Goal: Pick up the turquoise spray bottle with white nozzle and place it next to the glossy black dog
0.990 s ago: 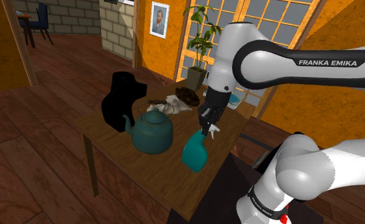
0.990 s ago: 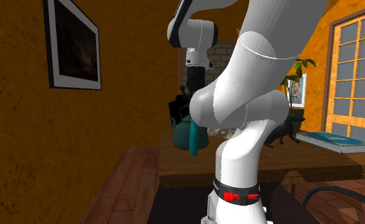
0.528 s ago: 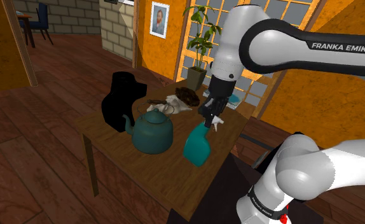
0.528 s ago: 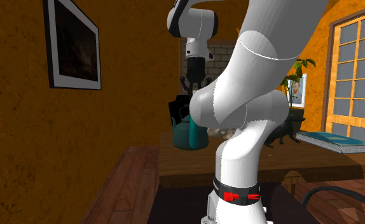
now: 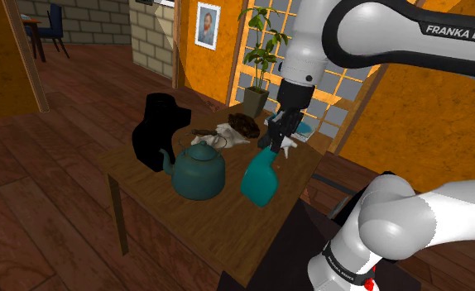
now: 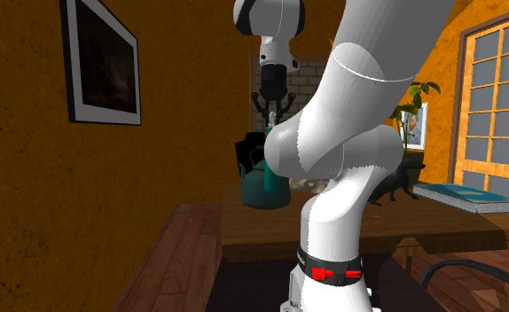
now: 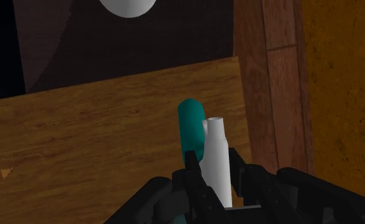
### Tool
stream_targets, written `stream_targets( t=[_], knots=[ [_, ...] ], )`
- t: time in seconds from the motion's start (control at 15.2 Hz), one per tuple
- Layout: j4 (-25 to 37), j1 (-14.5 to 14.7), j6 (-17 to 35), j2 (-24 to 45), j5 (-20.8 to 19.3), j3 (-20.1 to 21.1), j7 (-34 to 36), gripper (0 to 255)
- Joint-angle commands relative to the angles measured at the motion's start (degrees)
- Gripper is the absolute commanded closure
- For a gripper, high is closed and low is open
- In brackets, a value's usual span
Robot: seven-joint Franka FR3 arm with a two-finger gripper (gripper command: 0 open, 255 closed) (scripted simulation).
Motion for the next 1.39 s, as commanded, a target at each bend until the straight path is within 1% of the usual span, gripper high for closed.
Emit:
stream_targets(
  t=[0.0,1.32],
  knots=[
    [1.83,0.00,-1.59,0.23,-0.05,-0.02,0.25,255],
    [20.99,-0.56,-15.35,5.62,-1.17,-1.10,1.31,255]
  ],
)
